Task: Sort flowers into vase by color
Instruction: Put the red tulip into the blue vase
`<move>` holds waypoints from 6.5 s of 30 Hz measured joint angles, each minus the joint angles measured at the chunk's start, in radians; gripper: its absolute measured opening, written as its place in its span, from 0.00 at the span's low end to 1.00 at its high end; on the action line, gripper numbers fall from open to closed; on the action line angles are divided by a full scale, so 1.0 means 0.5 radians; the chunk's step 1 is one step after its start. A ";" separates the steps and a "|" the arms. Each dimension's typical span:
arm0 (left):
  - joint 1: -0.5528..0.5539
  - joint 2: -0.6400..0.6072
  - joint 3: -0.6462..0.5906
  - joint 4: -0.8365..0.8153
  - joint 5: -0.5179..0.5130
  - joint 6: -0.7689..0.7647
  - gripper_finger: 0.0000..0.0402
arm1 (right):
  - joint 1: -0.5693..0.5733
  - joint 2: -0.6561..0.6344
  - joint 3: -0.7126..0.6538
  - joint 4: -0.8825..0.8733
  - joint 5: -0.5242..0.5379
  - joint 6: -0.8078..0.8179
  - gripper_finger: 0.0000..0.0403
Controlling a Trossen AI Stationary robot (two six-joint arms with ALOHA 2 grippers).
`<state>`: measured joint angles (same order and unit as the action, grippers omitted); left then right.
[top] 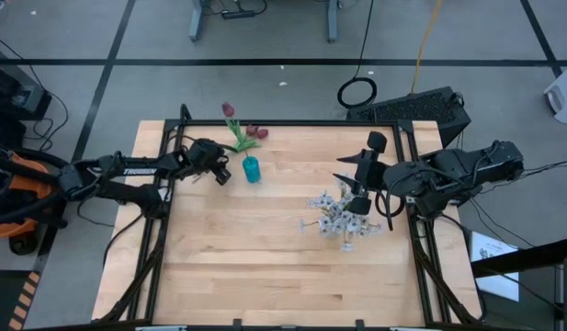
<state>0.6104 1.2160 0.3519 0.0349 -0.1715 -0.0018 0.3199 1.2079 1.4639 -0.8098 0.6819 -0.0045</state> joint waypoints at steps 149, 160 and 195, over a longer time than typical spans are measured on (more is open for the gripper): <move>-1.516 -0.261 0.792 1.877 0.175 0.586 0.02 | -0.132 0.848 0.002 1.984 -0.381 -0.308 0.53; -1.567 -0.049 0.792 2.102 0.189 0.498 0.02 | -0.202 0.895 0.002 2.025 -0.497 -0.343 0.57; -1.567 -0.024 0.792 1.984 0.322 0.382 0.02 | -0.240 0.895 0.002 1.970 -0.803 -0.440 0.06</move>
<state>-0.1730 1.2041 0.7479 1.0271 -0.0106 0.1890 0.1997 1.6552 1.4647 0.1754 0.2805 -0.2245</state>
